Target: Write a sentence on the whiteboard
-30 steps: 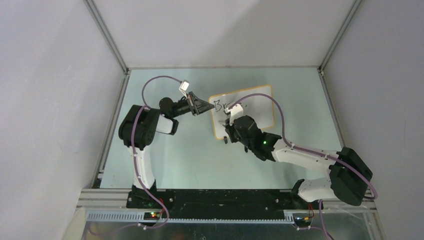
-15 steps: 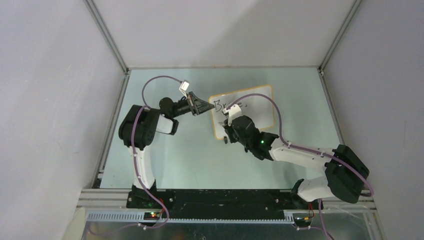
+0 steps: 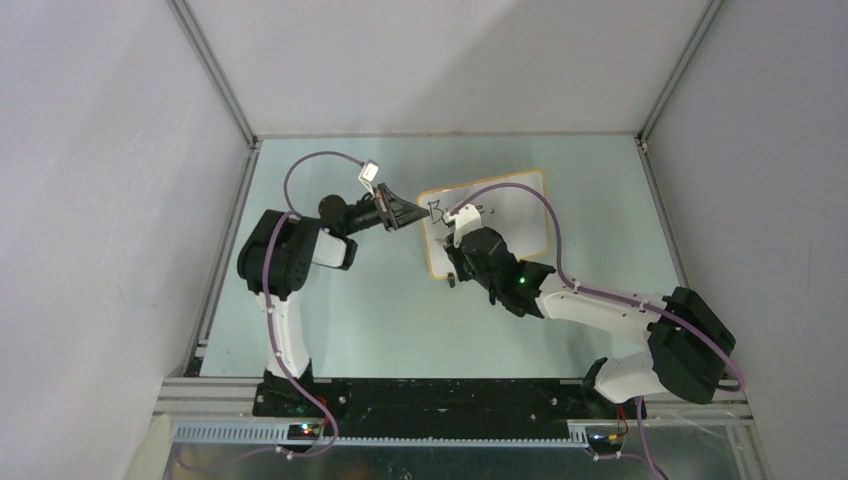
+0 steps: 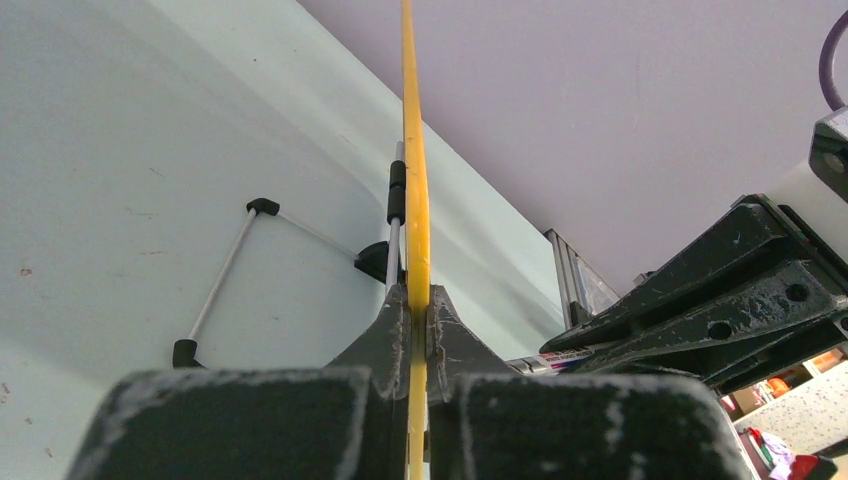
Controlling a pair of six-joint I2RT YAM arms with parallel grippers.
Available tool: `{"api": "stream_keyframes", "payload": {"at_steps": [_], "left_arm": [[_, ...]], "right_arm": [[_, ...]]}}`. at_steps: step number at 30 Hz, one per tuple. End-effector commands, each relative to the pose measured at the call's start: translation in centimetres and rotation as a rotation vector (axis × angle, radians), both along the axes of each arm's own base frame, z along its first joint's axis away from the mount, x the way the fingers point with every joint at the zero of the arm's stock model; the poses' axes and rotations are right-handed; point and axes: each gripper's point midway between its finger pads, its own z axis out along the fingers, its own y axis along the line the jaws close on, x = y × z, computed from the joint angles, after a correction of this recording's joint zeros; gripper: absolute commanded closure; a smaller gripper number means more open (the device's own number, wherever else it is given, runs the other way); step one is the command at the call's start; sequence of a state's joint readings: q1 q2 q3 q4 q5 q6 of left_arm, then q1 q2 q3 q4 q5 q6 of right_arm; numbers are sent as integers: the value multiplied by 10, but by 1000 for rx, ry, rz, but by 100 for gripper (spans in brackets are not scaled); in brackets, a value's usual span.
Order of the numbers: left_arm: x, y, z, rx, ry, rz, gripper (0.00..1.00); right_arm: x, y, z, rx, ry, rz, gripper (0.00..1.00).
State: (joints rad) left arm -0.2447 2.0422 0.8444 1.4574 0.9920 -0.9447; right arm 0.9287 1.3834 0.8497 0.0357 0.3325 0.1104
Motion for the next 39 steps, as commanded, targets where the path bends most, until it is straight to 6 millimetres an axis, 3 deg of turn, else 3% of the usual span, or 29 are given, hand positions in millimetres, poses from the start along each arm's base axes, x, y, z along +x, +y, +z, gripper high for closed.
{"api": "stream_keyframes", "payload": {"at_steps": [1,20,33,39], "left_arm": [[-7,-7,14,-16,-77,-44,100],[-7,-7,14,-16,-79,-44,100],[-8,-7,14,-15,-76,-45,100],[-8,-7,14,-16,-78,-45,100]], "right_arm": [[10,11,24,39,-56,-7,100],[7,5,12,-5,-16,-21,100],[-6,-2,-2,-44,47,1,100],[-7,-2,1,-38,46,2,100]]}}
